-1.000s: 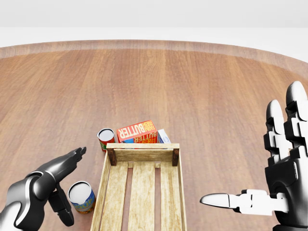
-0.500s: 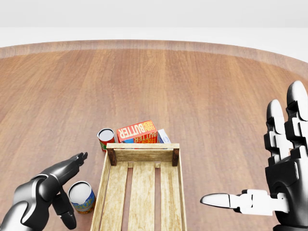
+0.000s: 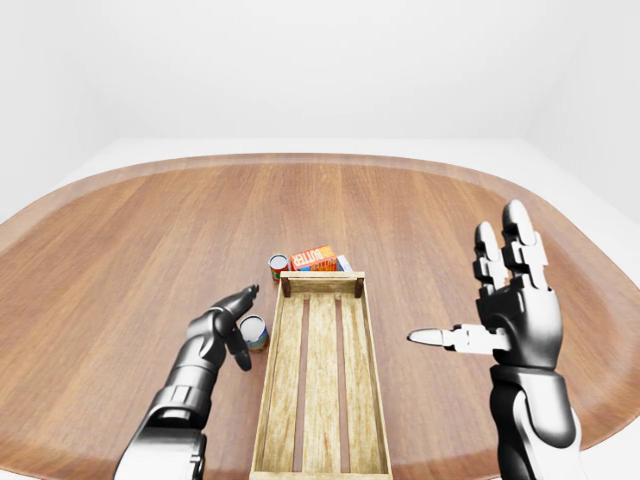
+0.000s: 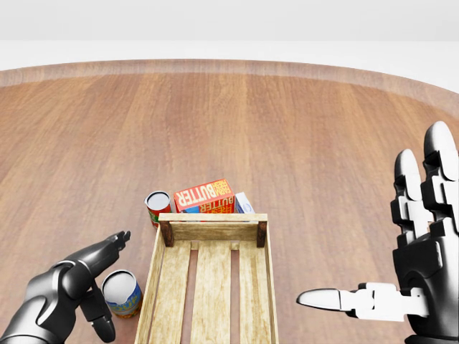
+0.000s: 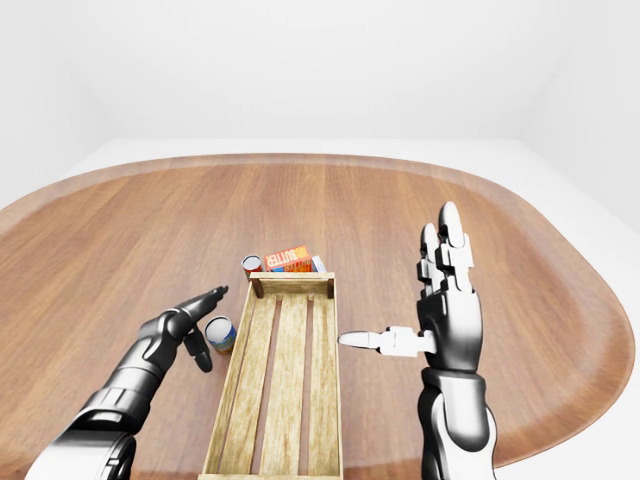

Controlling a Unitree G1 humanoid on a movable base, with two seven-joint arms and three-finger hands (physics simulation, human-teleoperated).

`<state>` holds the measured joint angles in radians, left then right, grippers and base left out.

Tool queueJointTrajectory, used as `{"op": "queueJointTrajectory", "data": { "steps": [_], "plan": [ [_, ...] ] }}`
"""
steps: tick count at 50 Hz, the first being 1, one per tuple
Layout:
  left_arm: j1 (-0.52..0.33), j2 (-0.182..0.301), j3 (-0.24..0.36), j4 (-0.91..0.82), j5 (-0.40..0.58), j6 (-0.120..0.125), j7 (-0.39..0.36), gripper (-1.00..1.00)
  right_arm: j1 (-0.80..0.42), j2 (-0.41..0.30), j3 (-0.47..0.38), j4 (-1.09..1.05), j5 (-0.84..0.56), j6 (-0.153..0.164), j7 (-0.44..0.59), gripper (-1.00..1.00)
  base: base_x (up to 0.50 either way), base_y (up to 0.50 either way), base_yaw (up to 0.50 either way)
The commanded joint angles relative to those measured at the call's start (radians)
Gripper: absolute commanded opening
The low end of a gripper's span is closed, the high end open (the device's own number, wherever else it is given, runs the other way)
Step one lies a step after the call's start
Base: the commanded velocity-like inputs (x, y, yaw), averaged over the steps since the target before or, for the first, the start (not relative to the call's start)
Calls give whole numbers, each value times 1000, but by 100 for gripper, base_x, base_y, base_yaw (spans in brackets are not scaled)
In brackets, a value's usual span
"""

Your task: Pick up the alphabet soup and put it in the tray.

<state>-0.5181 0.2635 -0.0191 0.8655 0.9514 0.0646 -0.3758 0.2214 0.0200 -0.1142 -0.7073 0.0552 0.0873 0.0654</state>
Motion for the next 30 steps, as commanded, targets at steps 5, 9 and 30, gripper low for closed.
{"op": "queueJointTrajectory", "data": {
  "steps": [5, 9, 30],
  "plan": [
    [-50, 1, -13, 112, -5, -29, 46, 100, 8, 1, 3, -2, -2, 0, -1, 100, 0, 0, 0],
    [-61, -3, -17, 145, -8, -36, 61, 100, 8, 1, 3, 4, -3, 0, -1, 100, 0, 0, 0],
    [-136, -9, -39, 311, -19, -76, 124, 100, 10, 1, 6, 5, -7, 0, -2, 100, 0, 0, 0]
  ]
}}
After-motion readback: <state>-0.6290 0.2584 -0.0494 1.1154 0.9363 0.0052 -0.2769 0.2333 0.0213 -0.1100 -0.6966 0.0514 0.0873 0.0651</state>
